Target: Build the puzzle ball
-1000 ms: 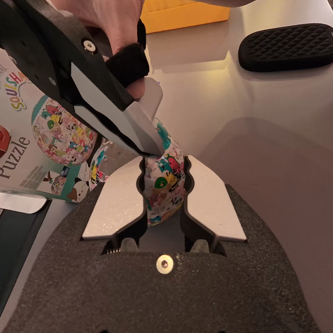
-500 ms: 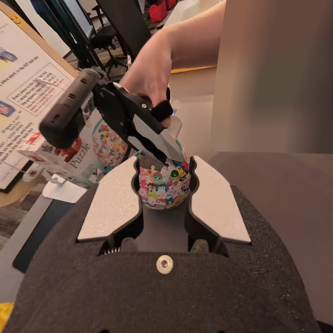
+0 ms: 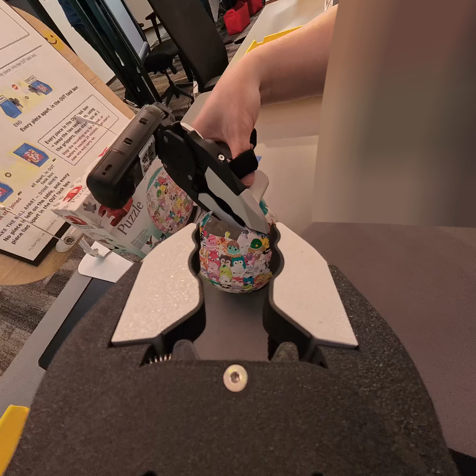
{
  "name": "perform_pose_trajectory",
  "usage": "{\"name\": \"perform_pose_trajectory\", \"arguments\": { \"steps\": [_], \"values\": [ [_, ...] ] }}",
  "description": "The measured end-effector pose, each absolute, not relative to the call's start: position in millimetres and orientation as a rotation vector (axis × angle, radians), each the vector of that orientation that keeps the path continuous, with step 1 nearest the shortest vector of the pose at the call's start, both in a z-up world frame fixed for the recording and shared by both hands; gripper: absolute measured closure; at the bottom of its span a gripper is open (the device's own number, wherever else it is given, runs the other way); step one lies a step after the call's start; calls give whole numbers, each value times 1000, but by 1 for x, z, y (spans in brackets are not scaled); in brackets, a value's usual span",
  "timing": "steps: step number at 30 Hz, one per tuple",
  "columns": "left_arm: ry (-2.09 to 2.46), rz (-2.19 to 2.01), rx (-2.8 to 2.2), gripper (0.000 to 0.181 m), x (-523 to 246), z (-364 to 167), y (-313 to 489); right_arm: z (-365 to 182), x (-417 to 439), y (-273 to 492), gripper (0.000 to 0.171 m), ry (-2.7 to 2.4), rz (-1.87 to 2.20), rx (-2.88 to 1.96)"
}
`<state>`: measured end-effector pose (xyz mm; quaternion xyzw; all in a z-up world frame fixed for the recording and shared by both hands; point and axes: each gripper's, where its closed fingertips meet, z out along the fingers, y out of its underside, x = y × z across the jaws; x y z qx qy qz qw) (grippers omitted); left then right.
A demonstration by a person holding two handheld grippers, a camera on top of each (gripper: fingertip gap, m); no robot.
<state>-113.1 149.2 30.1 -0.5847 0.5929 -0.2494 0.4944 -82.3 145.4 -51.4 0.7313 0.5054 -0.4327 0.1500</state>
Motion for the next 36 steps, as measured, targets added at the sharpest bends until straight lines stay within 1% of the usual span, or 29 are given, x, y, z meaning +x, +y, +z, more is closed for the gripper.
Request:
{"name": "perform_pose_trajectory", "arguments": {
  "steps": [7,9,12,14,21,28,36],
  "values": [
    [1443,-593,-1423,130,-113,29,149,-52,-81,144,167,1428,-1233,2080],
    [1443,-593,-1425,130,-113,29,149,-51,-80,142,158,1438,-1220,2060],
    [1442,-594,-1424,130,-113,29,150,-57,-76,140,151,1542,-1126,2067],
    [1442,-591,-1426,130,-113,29,150,-59,-75,137,149,1577,-1079,2069],
    [1441,-582,-1431,130,-113,28,151,-64,-77,142,155,1569,-1014,2149],
    [1444,-585,-1431,130,-112,28,151,-67,-76,141,155,1621,-927,2190],
    [1441,-594,-1425,131,-112,29,150,-67,-75,141,156,1622,-918,2202]
  ]
}}
